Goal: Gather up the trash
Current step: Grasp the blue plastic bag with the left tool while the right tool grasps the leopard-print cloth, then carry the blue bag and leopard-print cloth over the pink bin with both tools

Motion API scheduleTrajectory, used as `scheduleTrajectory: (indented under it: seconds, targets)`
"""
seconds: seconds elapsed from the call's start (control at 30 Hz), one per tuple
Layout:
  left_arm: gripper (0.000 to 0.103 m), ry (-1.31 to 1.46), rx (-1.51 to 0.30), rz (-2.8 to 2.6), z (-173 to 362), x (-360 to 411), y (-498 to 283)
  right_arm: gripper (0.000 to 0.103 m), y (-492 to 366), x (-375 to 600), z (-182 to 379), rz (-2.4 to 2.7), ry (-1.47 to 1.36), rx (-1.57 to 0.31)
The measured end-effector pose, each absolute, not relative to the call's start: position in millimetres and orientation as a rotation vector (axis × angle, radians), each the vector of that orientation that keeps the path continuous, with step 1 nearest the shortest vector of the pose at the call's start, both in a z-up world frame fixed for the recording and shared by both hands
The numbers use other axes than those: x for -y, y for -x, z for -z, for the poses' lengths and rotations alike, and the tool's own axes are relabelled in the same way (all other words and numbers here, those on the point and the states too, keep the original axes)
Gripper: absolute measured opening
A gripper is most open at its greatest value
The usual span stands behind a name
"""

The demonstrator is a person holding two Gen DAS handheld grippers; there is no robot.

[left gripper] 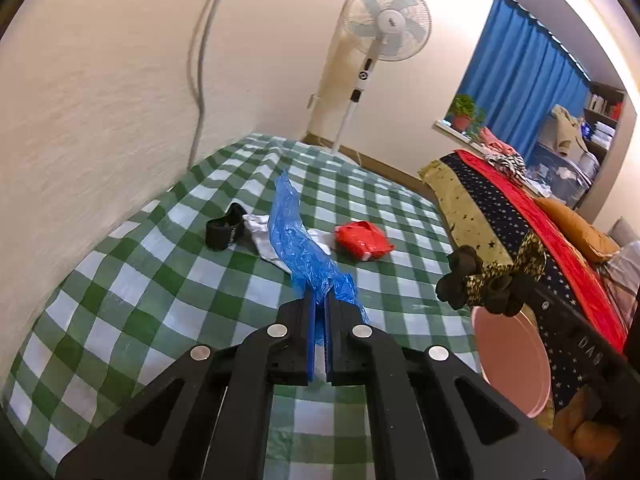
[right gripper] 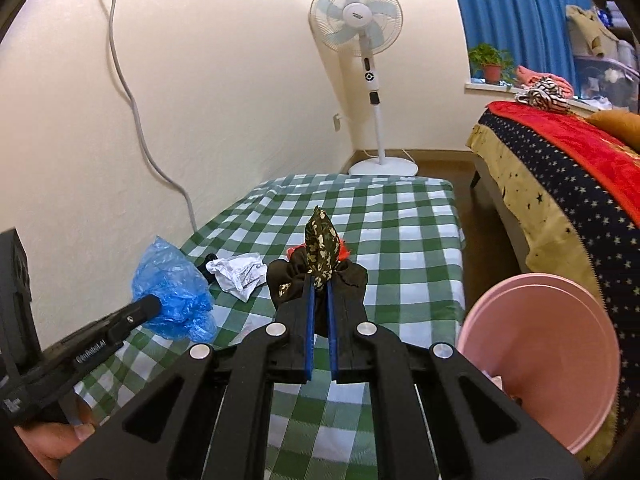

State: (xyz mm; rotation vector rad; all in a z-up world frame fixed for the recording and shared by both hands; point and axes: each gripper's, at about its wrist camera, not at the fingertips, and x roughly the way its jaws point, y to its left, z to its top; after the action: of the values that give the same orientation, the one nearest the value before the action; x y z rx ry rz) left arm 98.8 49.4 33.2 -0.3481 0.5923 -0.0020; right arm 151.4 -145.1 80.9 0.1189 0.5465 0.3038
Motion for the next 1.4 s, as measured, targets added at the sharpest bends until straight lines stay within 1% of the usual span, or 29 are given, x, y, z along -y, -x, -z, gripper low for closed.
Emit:
scheduleTrajectory:
  seconds: [0.4,0.87,1.4]
  targets:
    - [0.003,0.294,-0.572,0.075,-44,-21,-87,0.006,-127,174,-116,-0.274,-0.095,-0.514]
    - [0.003,0.232,-0.568,0.116,-48,9,-85,0.006,-122,234,-135,-0.198,-0.079,-0.487]
    - [0.003,0.172,-0.538,0.227,-47,53,-85,0.006,-124,286,-110,0.019,-0.052,-0.488]
